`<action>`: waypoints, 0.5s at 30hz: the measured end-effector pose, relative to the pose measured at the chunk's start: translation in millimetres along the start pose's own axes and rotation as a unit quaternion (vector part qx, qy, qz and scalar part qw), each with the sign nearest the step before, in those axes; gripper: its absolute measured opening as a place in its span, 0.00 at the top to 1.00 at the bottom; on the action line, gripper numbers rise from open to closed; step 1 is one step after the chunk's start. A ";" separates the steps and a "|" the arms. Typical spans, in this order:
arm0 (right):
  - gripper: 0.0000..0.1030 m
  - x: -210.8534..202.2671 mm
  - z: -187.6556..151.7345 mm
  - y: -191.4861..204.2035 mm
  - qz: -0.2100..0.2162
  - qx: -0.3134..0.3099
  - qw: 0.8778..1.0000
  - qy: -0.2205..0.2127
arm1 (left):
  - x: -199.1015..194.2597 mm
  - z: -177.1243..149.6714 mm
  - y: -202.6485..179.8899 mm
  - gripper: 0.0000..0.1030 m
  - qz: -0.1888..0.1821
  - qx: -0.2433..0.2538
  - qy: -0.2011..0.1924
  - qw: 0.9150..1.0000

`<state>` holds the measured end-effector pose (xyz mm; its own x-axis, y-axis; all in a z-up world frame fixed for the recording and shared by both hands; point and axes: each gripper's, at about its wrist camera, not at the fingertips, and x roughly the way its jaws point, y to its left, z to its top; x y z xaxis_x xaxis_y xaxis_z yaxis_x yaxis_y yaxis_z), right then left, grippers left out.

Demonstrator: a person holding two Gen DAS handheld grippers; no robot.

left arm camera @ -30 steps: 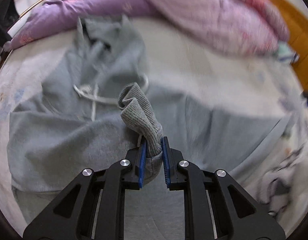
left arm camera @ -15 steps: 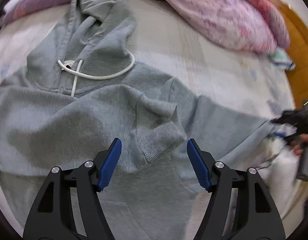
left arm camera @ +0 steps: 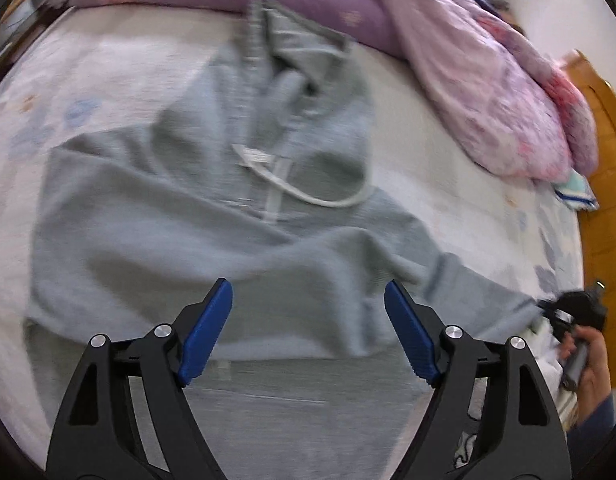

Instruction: Fold large clothes

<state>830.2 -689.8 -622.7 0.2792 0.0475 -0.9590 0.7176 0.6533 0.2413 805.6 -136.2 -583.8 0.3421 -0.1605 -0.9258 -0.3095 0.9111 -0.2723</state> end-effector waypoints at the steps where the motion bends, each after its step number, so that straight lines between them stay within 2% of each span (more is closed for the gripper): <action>1: 0.96 -13.6 -5.6 6.7 -0.003 -0.014 1.000 -0.024 | -3.0 1.6 10.3 0.23 0.006 -0.010 -0.001 1.000; 4: 0.96 -54.4 -26.2 37.5 0.010 -0.072 0.992 -0.099 | -15.1 5.4 46.5 0.23 0.041 -0.037 -0.010 0.998; 6: 0.96 -79.8 -52.8 65.9 0.019 -0.126 0.982 -0.142 | -23.4 7.3 74.2 0.23 0.057 -0.059 -0.014 0.997; 9: 0.96 -103.9 -98.7 116.9 0.052 -0.209 0.961 -0.175 | -34.6 9.5 114.1 0.23 0.072 -0.087 -0.015 0.993; 12: 0.96 -122.2 -171.1 173.0 0.093 -0.303 0.931 -0.180 | -46.9 10.6 150.4 0.23 0.089 -0.104 -0.015 0.991; 13: 0.96 -125.5 -205.8 199.5 0.104 -0.347 0.915 -0.180 | -50.7 10.7 159.6 0.23 0.090 -0.105 -0.016 0.990; 15: 0.96 -128.0 -262.8 235.3 0.127 -0.404 0.889 -0.172 | -59.4 10.5 177.5 0.23 0.091 -0.110 -0.018 0.990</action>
<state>795.6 -343.6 -482.2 0.6459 0.1285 -0.7525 -0.0511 0.9908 0.1254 739.7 39.0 -574.4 0.2941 0.0158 -0.9556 -0.5534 0.8180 -0.1568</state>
